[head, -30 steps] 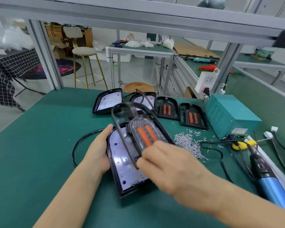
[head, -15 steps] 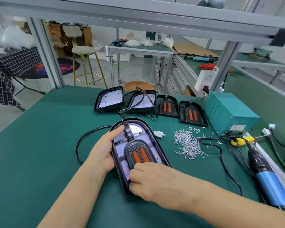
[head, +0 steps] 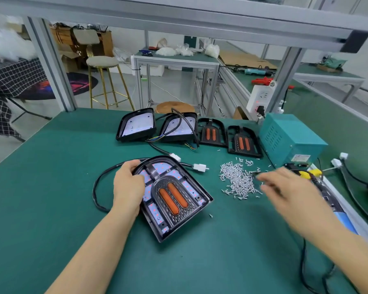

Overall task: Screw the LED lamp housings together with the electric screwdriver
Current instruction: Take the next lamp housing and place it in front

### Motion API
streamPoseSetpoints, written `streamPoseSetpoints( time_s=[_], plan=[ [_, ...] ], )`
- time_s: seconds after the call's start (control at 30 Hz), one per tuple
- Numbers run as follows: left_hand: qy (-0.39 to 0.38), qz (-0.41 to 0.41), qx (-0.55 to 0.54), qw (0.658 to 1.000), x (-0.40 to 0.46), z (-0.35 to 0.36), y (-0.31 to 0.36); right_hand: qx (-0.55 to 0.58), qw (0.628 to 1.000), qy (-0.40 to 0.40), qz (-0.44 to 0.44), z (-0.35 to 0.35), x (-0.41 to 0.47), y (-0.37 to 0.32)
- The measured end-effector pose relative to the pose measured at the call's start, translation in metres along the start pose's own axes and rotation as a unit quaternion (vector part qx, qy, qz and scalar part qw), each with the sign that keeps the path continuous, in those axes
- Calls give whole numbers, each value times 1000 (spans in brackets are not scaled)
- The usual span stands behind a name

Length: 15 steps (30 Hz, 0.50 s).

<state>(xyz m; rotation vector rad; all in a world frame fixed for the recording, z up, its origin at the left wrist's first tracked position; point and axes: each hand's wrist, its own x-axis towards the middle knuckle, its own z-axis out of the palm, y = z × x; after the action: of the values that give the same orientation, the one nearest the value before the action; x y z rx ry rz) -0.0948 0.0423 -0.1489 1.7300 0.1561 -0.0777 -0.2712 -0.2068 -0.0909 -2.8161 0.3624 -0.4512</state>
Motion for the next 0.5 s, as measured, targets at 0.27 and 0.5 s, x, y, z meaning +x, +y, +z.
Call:
streamPoseSetpoints(
  time_s=[0.27, 0.5],
  plan=[
    [49, 148, 216, 964, -2, -8, 7, -172, 927, -80, 322, -23, -39, 107],
    [-238, 469, 469, 710, -71, 39, 61, -16, 924, -134, 358, -29, -47, 118]
  ],
)
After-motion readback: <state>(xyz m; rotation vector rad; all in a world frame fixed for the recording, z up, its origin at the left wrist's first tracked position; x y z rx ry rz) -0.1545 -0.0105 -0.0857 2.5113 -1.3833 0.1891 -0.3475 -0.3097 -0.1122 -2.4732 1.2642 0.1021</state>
